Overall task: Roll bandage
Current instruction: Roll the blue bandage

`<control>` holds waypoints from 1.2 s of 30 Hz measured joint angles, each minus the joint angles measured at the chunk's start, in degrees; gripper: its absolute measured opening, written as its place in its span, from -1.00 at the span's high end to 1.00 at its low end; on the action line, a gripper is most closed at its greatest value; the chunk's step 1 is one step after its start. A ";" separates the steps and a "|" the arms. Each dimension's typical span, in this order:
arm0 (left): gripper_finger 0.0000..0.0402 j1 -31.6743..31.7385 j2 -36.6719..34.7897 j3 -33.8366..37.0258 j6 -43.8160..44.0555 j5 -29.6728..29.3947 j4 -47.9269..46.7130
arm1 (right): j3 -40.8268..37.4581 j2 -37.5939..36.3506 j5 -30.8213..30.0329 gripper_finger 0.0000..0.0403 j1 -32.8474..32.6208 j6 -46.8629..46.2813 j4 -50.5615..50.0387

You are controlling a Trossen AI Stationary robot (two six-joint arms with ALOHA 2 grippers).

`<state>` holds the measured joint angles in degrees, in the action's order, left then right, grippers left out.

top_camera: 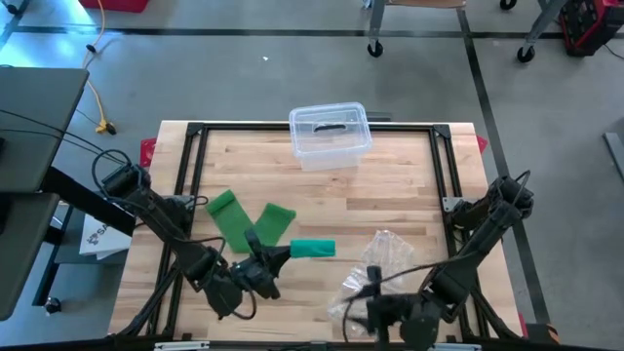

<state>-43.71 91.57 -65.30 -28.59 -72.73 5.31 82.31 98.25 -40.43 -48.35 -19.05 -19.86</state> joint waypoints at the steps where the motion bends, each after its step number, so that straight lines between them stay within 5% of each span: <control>1: 1.00 -0.34 0.00 0.00 -0.37 0.02 0.37 | -1.67 -0.17 -2.03 0.24 0.04 -3.07 -2.00; 5: 1.00 -0.95 0.00 0.00 -2.34 0.08 2.51 | -9.26 -0.72 -6.77 0.29 1.85 -13.64 -2.82; 10: 1.00 -0.93 0.00 0.00 -3.20 0.24 4.05 | -16.15 -1.02 -13.78 0.30 4.48 -8.46 14.98; 14: 1.00 -0.91 0.00 0.00 -2.90 1.46 4.05 | -17.93 -1.04 -9.71 0.31 5.90 0.73 28.94; 20: 1.00 -0.52 0.02 0.00 -3.03 4.25 6.28 | -17.93 -1.04 -6.05 0.33 6.65 6.56 36.64; 26: 1.00 0.07 0.28 0.00 -2.72 5.55 6.66 | -17.95 0.05 -4.86 0.83 7.51 6.91 41.70; 31: 1.00 1.70 2.26 0.00 -3.04 3.48 6.63 | -14.97 4.34 2.67 0.93 7.45 13.23 51.18; 36: 1.00 3.00 5.43 0.00 -4.26 -2.52 6.59 | -7.54 9.18 10.44 0.98 6.88 17.79 47.81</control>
<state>-40.71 97.00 -65.30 -32.85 -75.25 11.90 74.77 107.43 -29.99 -41.47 -1.26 27.95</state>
